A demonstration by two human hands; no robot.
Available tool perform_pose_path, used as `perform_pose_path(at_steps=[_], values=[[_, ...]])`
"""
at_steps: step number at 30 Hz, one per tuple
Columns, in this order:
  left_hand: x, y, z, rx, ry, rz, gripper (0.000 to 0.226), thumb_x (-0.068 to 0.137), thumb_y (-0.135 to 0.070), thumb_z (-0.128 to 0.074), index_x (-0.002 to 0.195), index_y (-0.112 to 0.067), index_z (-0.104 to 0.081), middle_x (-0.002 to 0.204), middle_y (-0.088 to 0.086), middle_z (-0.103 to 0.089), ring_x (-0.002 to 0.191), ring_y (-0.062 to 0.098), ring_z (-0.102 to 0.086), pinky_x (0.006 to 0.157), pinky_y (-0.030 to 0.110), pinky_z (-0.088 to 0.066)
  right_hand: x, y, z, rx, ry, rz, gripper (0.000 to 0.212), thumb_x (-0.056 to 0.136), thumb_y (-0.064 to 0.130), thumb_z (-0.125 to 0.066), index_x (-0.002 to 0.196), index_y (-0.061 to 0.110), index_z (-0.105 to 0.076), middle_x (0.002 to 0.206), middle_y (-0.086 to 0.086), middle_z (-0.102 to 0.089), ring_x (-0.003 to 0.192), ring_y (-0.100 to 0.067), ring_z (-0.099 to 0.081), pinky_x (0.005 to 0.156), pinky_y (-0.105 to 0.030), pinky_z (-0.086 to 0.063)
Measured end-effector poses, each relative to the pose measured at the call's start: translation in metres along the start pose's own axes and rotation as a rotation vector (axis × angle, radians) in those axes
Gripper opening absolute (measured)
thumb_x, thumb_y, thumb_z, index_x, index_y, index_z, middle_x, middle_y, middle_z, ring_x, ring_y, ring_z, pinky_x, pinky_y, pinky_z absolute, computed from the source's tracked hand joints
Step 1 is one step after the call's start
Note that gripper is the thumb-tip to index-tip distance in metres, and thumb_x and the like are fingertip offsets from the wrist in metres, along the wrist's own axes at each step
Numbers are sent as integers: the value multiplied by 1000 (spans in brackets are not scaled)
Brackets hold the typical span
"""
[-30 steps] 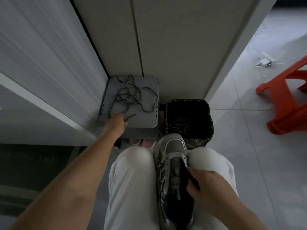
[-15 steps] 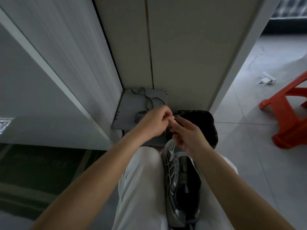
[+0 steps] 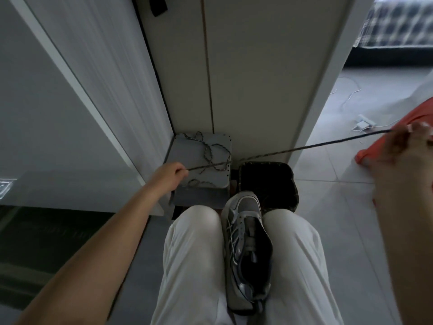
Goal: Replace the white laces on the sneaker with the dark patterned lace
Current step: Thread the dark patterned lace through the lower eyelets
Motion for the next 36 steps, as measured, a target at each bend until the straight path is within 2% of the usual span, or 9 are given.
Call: perform_pose_path(at_steps=[4,8,11,16,19,24,27,33,36], values=[[-7,-37,15,-87,-44,-110,20,95,-33,-51,90,-21,-65,77,-7,-61,71,13,-56,61,27,-40,-7,9,-9,-765,104,201,13,91,20,-58,98,14,-67,60,11,-64,50,1,-52,54,-19,-42],[-21,-136,26,-60,-30,-419,18,89,-37,-59,93,-24,-71,73,-21,-60,65,-8,-53,60,15,-40,-78,-81,-55,-1336,748,44,24,85,11,-63,108,17,-65,60,5,-66,48,-10,-57,48,-22,-49],[-25,-168,30,-44,-3,-478,14,84,-40,-66,80,-27,-69,60,-20,-57,54,-12,-51,50,7,-35,-113,-125,-69,-1619,1059,106,7,86,21,-62,83,18,-67,69,-5,-68,63,-22,-63,59,-27,-47],[-20,-120,40,-152,28,-363,18,87,-32,-64,86,-16,-71,66,-10,-64,55,-4,-55,57,19,-43,-62,-89,-53,-1704,857,225,26,85,20,-62,60,23,-54,51,8,-51,47,-5,-44,44,-10,-33],[-16,-70,33,-144,53,-242,16,88,-29,-62,90,-17,-71,82,-1,-70,76,11,-65,70,28,-49,-23,-54,-27,-1784,670,226,17,86,21,-62,69,20,-65,62,-2,-65,55,-16,-56,52,-23,-40],[-17,-17,17,12,76,-68,17,91,-35,-59,84,-22,-67,79,-5,-67,74,15,-62,65,28,-46,8,-25,-2,-1806,535,271,10,85,19,-63,80,11,-69,61,-2,-65,53,-18,-59,50,-22,-40],[-30,-28,11,73,-3,-51,24,96,-33,-48,75,-23,-56,73,-5,-62,72,18,-59,57,27,-39,-7,-43,9,-1742,641,144,14,82,15,-69,96,11,-67,68,-4,-69,61,-28,-65,51,-25,-46],[-97,-107,-78,-7,241,3,56,70,-75,-44,75,-20,-55,67,-6,-60,64,7,-58,52,22,-36,-86,-106,37,-1731,985,-146,20,80,18,-69,61,14,-63,48,4,-59,41,-5,-54,45,-19,-43],[-116,-118,-114,90,344,-25,37,75,-58,-53,75,-21,-50,79,0,-63,84,23,-64,57,25,-38,-120,-121,50,-1881,1151,-237,36,80,40,-66,55,15,-61,48,3,-59,44,-7,-55,51,-22,-44]])
Point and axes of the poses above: each hand's wrist, its own x-axis towards the middle knuckle, its own z-axis out of the back of the hand, y = z × x, the point moved 5 cm from there along x, towards the middle knuckle
